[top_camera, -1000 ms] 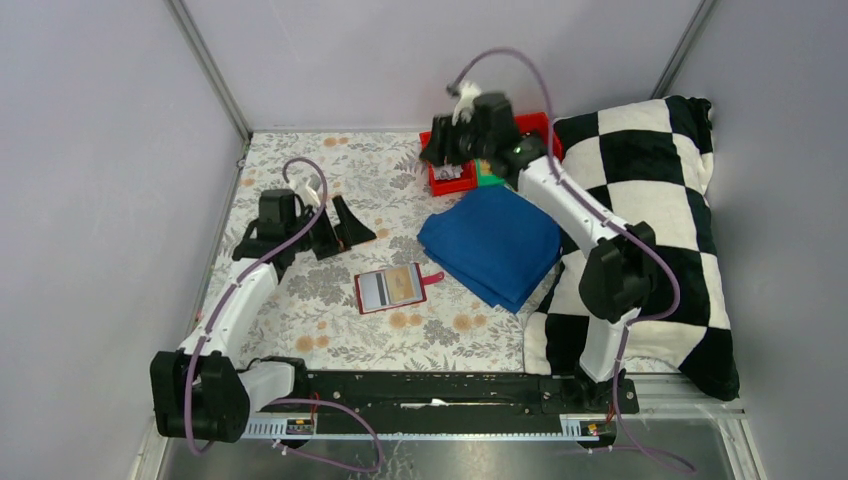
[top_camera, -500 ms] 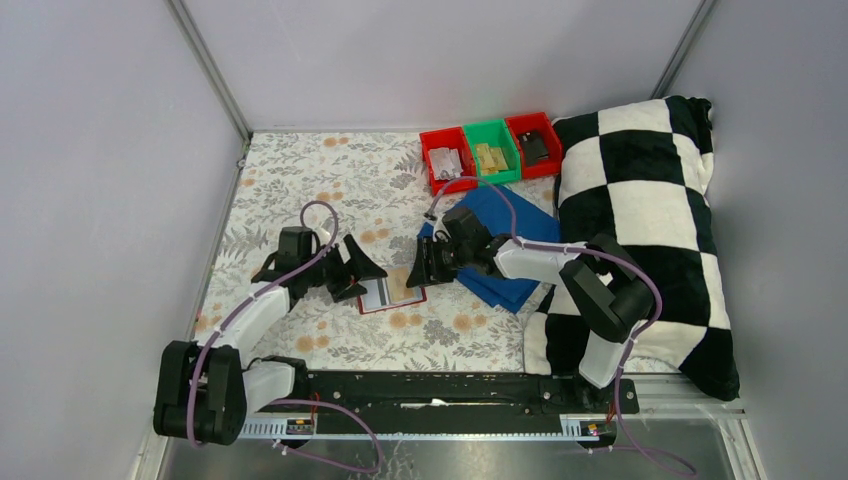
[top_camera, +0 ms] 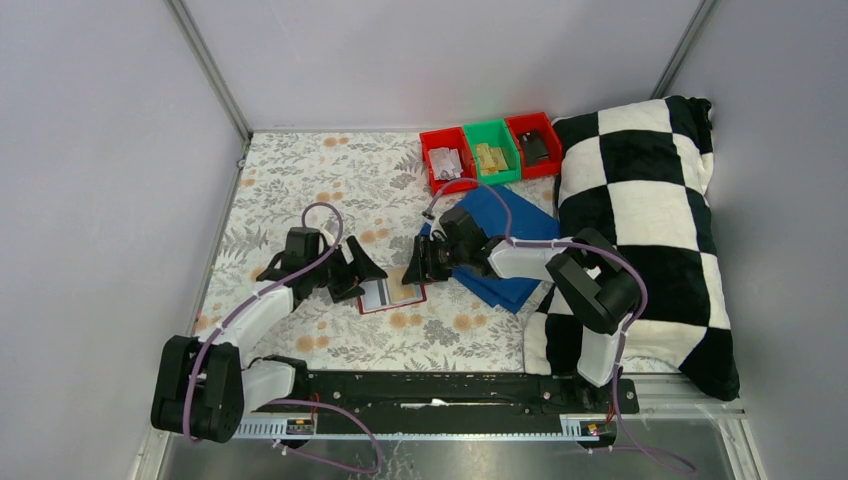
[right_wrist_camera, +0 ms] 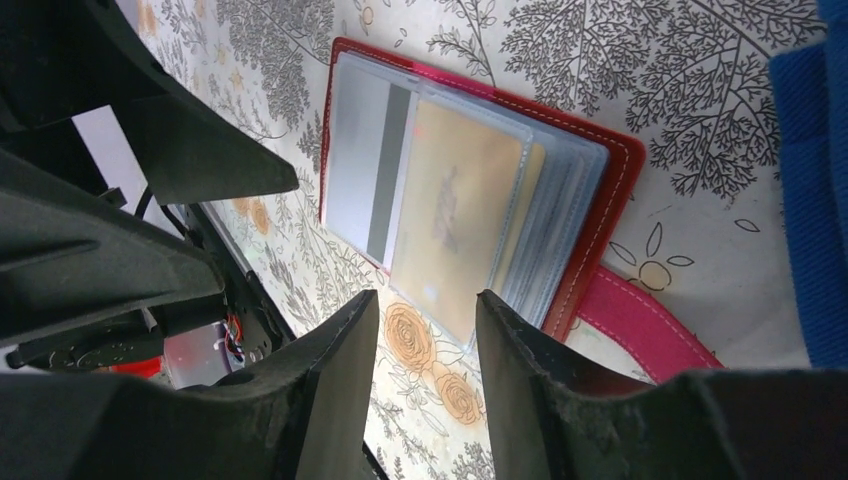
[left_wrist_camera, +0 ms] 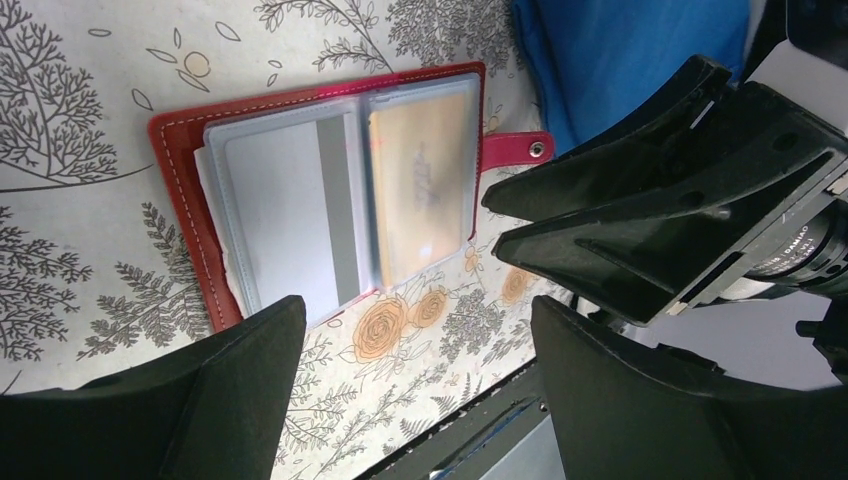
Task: Take the credit cards out of the card holder
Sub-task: Remove the credit card from the card holder.
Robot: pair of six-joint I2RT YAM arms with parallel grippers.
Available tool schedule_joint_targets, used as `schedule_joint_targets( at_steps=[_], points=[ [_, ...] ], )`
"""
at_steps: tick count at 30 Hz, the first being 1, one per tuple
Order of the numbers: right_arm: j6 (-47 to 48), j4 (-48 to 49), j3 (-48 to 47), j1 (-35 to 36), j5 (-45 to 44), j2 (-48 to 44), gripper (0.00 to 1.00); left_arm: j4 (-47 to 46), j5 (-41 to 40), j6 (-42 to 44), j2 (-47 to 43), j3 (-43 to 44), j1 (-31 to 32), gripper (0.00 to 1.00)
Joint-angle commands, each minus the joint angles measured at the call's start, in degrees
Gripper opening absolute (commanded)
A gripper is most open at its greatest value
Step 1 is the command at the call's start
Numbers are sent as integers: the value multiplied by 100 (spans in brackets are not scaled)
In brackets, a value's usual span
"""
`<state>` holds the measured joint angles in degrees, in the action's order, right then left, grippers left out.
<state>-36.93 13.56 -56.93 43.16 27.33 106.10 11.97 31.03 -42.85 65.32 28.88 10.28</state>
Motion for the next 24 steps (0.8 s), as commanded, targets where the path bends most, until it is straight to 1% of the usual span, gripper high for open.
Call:
schedule_joint_targets(
  at_steps=[1,9,16,24],
  points=[
    [-124,357,48,35,-25,150,48,-51,-354,137,-24,151,104,87],
    [-122,385,94,36,-8,295,49,-52,-443,286,329,276,144,87],
    [-44,270,40,39,-16,332,49,-45,-623,304,358,241,231,87],
    [-20,283,84,35,-76,193,50,-425,-429,197,498,166,311,86]
  ],
)
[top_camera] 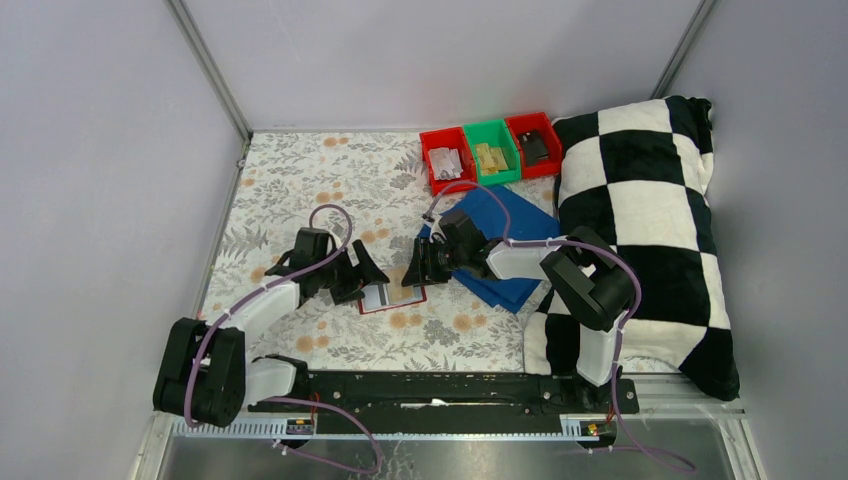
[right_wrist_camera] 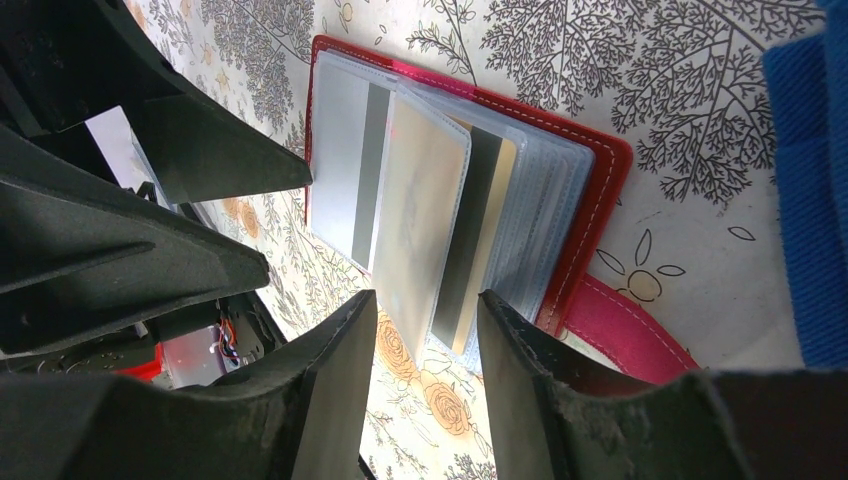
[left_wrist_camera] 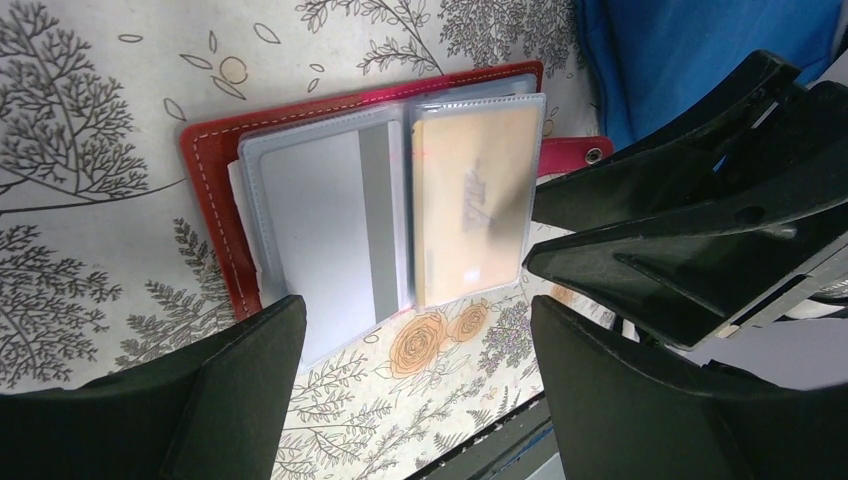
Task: Take the credit cards out of the card holder
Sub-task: Remove the credit card from the card holder.
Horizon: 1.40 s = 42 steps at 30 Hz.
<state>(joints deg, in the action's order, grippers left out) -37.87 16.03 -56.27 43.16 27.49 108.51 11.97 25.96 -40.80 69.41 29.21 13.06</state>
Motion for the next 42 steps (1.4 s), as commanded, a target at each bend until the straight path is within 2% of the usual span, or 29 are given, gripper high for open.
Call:
schedule_joint_targets(
  at_steps=[1,10,24,34,38,42],
  points=[
    [67,34,7,35,-61,-69,50,-478,119,-34,125,129,38,86],
    [-51,179,-7,52,155,-324,50,-749,249,-188,267,156,43,86],
    [-318,429,-122,236,428,-177,49,-994,354,-280,242,20,47,85],
    [-848,1300,-51,257,755,-232,50,-418,125,-279,-415,387,-228,86],
    [-961,1480,-172,313,838,-92,50,559,-618,26,-940,783,-549,86],
    [-1029,1582,-562,495,930,274,50,1140,-726,316,-1282,1101,-1032,86]
  ],
)
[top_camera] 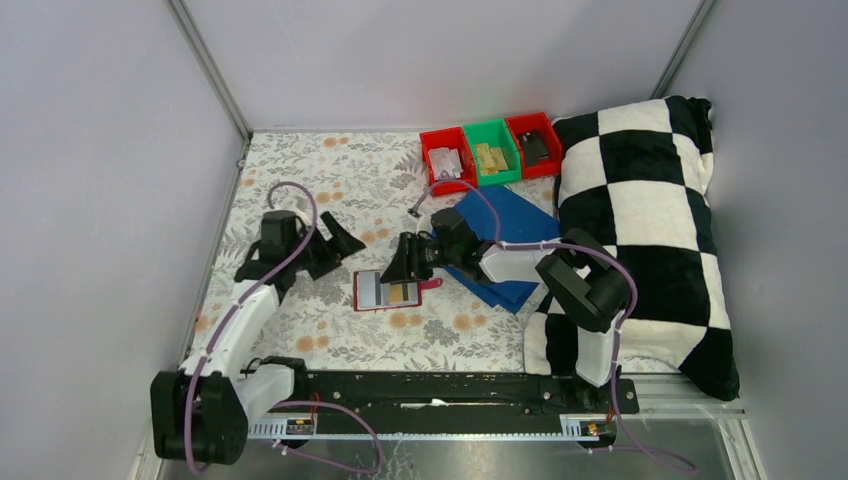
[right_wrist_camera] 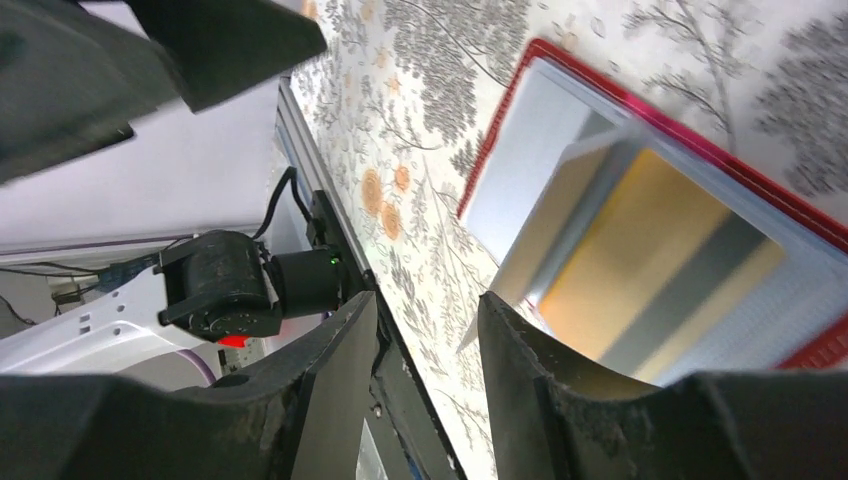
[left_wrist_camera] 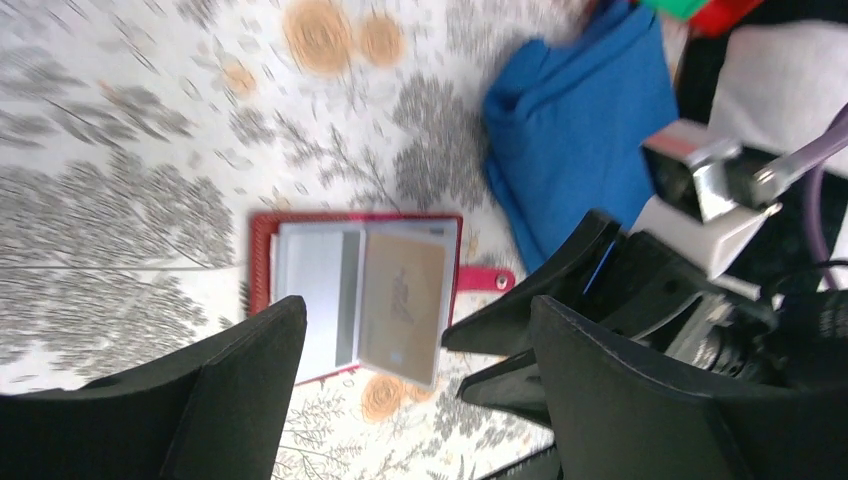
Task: Take the credit cards out of the card holder
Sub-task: Remove the credit card from the card holder.
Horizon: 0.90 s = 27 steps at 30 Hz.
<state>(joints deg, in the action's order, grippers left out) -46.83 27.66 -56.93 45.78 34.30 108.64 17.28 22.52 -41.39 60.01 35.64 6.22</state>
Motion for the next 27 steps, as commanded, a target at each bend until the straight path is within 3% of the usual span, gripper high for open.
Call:
schedule_joint_targets(
  at_steps=[1,6,11,17,27],
  points=[
    [-118,390,-627,296,263,369,50,699,-365,418,-356,517,-405,86],
    [-111,139,-1161,444,359,777,50,819,-208,369,-350,530,-463,86],
    [191,7,-605,313,-175,217,50,125,158,70,-493,-16,-462,83],
    [54,-55,-204,179,-328,145,49,-717,1171,-265,104,-396,-438,79],
    [-68,-661,-560,183,-683,540,44,-1109,1199,-485,642,-745,-383,79]
  ],
)
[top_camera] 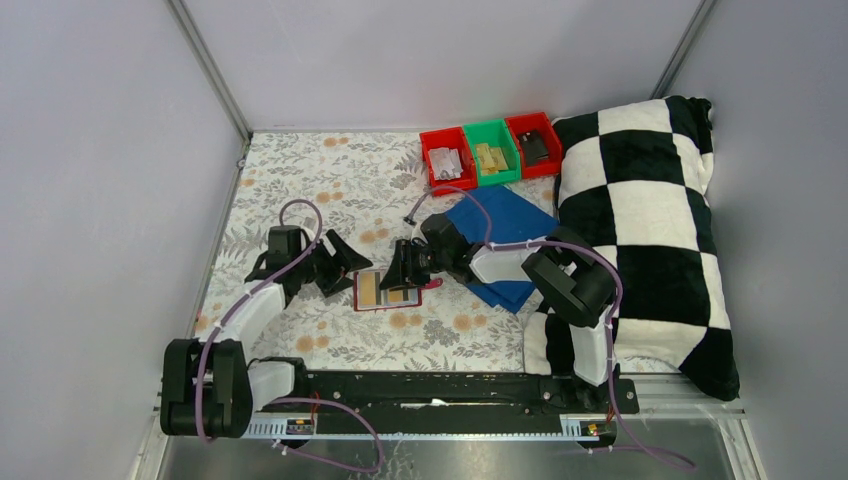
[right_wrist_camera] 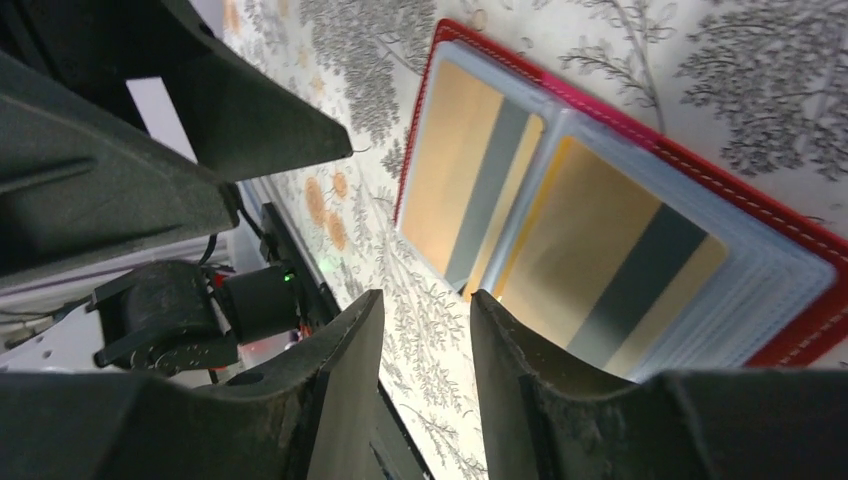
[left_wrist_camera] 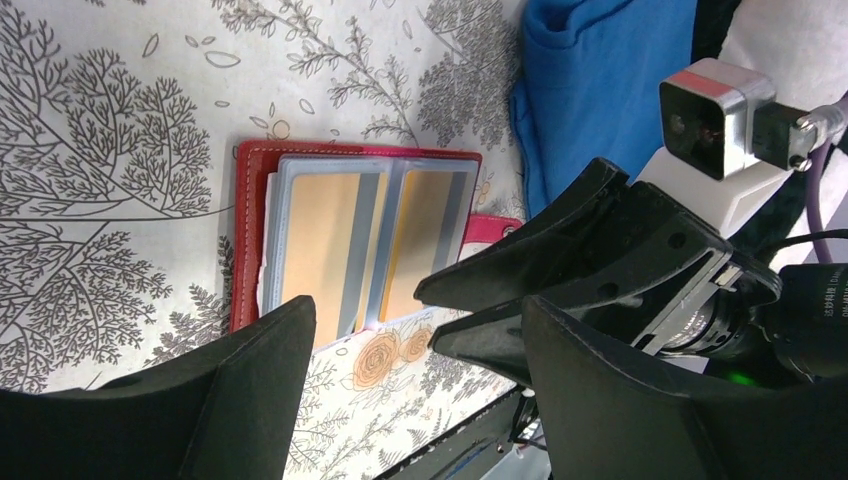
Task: Take the credit cards out of the card holder
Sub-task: Remove the credit card from the card holder.
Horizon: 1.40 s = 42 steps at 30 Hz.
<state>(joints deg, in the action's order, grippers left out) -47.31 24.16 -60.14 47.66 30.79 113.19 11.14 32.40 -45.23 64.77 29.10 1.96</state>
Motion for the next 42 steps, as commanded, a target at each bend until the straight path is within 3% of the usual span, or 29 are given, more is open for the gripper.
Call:
schedule_joint_targets(
  at_steps=[1,12,21,29,42],
  points=[
    [-28,-335,-254,-3,-358,107,44,-547,244,-111,212,-111,68,79],
    [-147,-479,-487,-21,-538,345,34,-706,-23,45,891,-75,128,77],
    [-330,-513,-671,-20,-584,607,24,-832,-27,-4,916,-220,154,51],
    [-461,-683,-507,-33,-925,582,25,-745,-195,58,1235,-238,249,41],
    [-668,-479,-433,-51,-783,735,27,-1075,-237,-147,1410,-468,494,37]
  ],
)
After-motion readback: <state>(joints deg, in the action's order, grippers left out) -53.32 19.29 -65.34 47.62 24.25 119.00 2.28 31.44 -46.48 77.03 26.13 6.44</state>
